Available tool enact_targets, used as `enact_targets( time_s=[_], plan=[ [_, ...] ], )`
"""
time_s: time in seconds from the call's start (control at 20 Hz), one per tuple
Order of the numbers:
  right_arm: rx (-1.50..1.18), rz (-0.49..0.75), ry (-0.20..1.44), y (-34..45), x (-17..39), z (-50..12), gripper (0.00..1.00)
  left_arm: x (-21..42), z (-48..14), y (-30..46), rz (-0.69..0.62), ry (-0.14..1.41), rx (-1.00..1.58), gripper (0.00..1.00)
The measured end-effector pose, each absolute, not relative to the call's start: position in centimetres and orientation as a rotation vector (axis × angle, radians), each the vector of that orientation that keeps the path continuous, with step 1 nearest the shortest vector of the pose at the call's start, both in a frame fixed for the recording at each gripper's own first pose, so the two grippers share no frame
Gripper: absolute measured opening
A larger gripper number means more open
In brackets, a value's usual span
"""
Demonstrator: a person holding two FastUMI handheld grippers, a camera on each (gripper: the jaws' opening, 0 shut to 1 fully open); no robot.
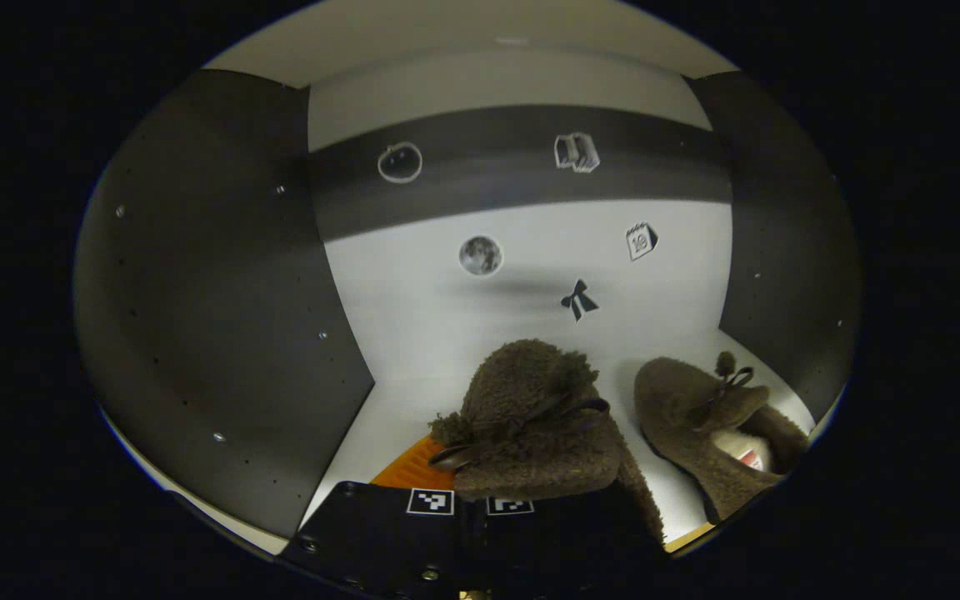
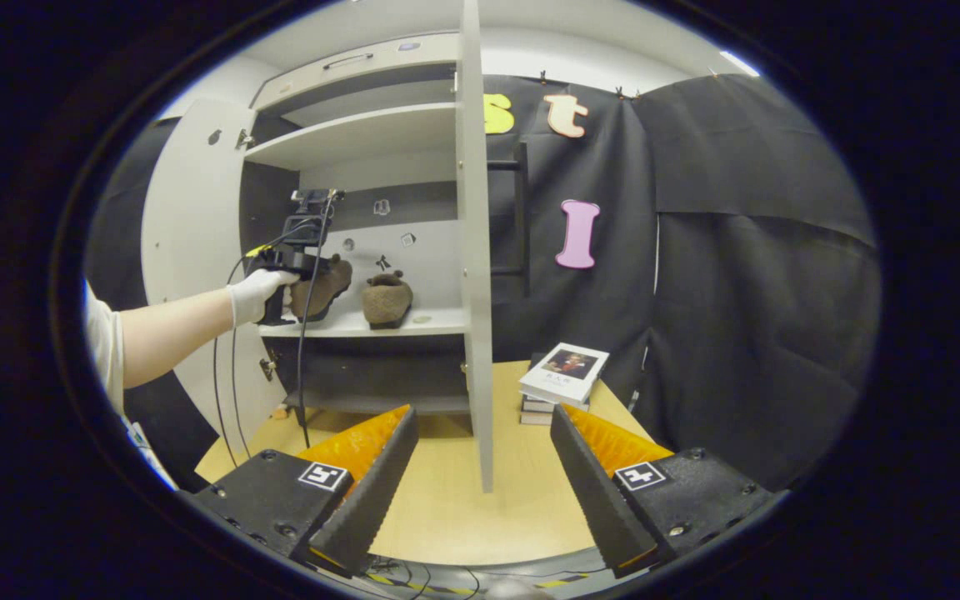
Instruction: Grab one shoe with the right hand and put it into the shoe cabinet, grab the other shoe with the left hand and put it into the shoe cabinet; then close the right door with the right hand and the left door with the left hand.
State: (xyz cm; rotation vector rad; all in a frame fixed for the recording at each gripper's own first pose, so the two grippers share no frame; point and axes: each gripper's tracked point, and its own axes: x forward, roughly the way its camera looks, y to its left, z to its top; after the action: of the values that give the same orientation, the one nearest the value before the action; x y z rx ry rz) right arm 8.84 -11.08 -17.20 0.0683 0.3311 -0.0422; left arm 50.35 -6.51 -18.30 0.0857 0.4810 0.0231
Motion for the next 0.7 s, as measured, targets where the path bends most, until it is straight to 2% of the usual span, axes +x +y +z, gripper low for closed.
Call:
enact_targets(
  time_s=[0.15, 0.45, 0.65, 0.7],
  plan=[
    [0.07, -0.048, 0.346, -11.2, 8.8, -17.5, 1.0, 50.8, -21.6, -6.1, 0.024, 0.598, 0.099, 0.1],
    [0.094, -0.036, 0.373, -10.9, 8.8, -18.1, 1.0, 50.5, -21.4, -6.1, 0.039, 0.638, 0.114, 0.11],
    [0.093, -0.032, 0.369, -11.0, 9.0, -17.9, 1.0, 49.3, -20.3, -6.2, -0.005, 0.638, 0.103, 0.2],
    [0.096, -0.031, 0.37, -10.9, 9.0, -18.0, 1.0, 49.3, -19.8, -6.1, -0.018, 0.622, 0.102, 0.36]
  ],
)
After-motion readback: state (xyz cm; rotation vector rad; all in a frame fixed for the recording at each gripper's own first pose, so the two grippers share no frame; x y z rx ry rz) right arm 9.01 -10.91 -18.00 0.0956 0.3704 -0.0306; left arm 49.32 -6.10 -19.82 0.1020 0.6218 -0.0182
